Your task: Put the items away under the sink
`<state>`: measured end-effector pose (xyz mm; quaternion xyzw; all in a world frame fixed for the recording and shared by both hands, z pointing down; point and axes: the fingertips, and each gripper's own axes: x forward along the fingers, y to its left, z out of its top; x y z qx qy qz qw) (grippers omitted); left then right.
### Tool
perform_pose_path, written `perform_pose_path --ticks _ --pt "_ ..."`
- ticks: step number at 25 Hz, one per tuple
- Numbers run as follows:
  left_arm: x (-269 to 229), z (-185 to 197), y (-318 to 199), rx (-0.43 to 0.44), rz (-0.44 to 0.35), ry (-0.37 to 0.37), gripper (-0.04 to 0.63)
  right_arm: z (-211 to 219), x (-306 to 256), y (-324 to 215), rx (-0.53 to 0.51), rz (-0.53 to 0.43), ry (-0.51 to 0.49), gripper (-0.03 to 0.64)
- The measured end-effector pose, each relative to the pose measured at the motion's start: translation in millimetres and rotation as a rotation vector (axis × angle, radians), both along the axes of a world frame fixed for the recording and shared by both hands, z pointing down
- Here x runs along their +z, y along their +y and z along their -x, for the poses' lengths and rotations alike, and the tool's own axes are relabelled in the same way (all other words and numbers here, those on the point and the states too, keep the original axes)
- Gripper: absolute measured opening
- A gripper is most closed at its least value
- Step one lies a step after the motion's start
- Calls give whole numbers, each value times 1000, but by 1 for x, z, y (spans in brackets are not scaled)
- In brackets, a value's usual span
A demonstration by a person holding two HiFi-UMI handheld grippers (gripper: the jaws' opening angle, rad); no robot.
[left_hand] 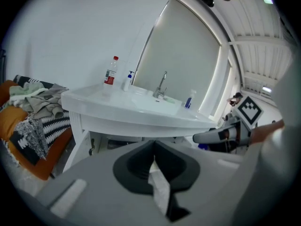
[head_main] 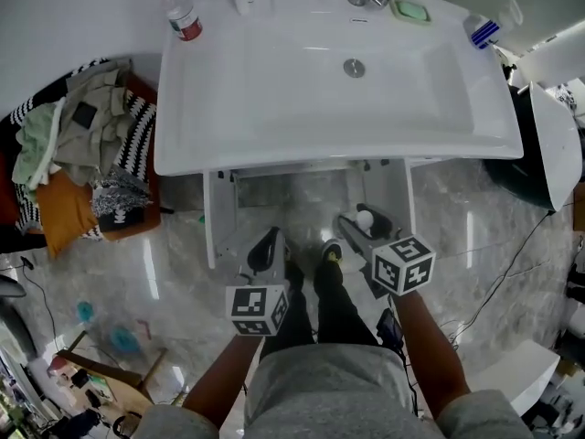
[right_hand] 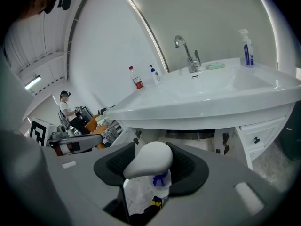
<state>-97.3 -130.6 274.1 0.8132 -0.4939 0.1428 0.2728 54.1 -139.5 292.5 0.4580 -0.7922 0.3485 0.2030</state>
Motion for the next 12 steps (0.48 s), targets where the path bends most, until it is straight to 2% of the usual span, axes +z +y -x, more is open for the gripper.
perform_pose_path --ticks 5,12 --pt "24 -3 -3 -67 7 -17 12 -8 29 -13 -23 21 -3 212" --pt "77 14 -8 -178 14 -25 12 0 85 -30 -48 27 -8 212"
